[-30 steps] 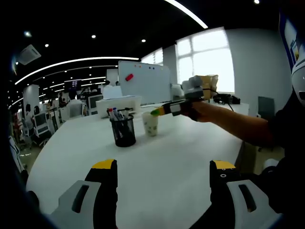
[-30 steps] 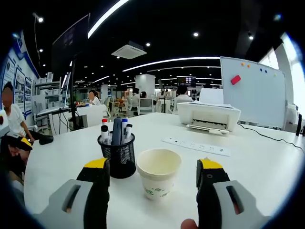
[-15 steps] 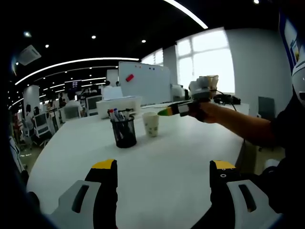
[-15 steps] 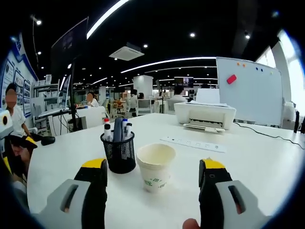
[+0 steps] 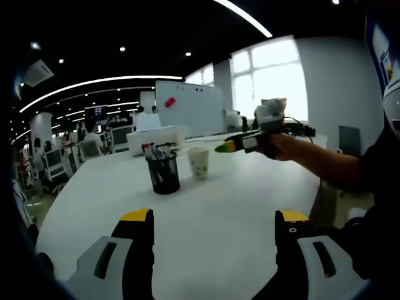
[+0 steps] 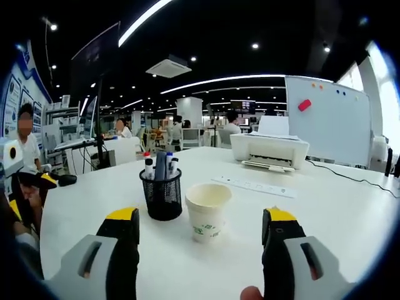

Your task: Place the scattered laser pointers and whiteboard markers into the pen holder and stack the scattered paper cups together

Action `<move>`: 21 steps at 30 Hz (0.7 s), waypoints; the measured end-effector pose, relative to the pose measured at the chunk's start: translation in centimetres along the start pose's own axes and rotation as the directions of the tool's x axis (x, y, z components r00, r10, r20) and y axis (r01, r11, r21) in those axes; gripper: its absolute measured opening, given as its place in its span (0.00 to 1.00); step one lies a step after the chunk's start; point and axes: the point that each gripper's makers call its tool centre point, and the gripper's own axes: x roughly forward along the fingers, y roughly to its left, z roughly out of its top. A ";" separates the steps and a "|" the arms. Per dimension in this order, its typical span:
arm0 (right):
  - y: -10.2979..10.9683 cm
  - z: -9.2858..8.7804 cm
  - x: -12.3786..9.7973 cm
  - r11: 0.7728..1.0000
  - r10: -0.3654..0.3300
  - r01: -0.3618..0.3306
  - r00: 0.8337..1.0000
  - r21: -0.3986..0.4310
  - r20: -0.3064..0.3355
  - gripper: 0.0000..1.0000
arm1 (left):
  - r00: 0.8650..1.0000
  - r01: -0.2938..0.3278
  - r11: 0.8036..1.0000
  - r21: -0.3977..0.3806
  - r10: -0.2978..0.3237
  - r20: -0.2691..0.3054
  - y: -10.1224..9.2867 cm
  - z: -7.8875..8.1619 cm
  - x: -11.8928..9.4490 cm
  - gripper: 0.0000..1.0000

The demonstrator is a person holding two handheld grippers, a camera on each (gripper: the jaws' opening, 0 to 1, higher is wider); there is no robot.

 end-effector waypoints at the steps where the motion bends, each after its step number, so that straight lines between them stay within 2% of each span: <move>1: 0.1 0.0 -0.1 1.000 0.005 -0.005 1.000 0.002 -0.002 0.76 | 1.000 0.000 1.000 0.000 0.000 0.000 0.0 0.0 0.0 0.82; 5: 0.5 -0.4 -1.2 1.000 0.007 -0.007 1.000 -0.006 -0.004 0.76 | 1.000 -0.004 1.000 0.002 0.004 0.000 0.1 0.1 -0.1 0.82; 21: 1.2 -0.6 -2.5 1.000 0.001 -0.001 1.000 -0.031 0.001 0.78 | 1.000 -0.009 1.000 0.007 0.009 0.005 0.3 0.3 -0.3 0.82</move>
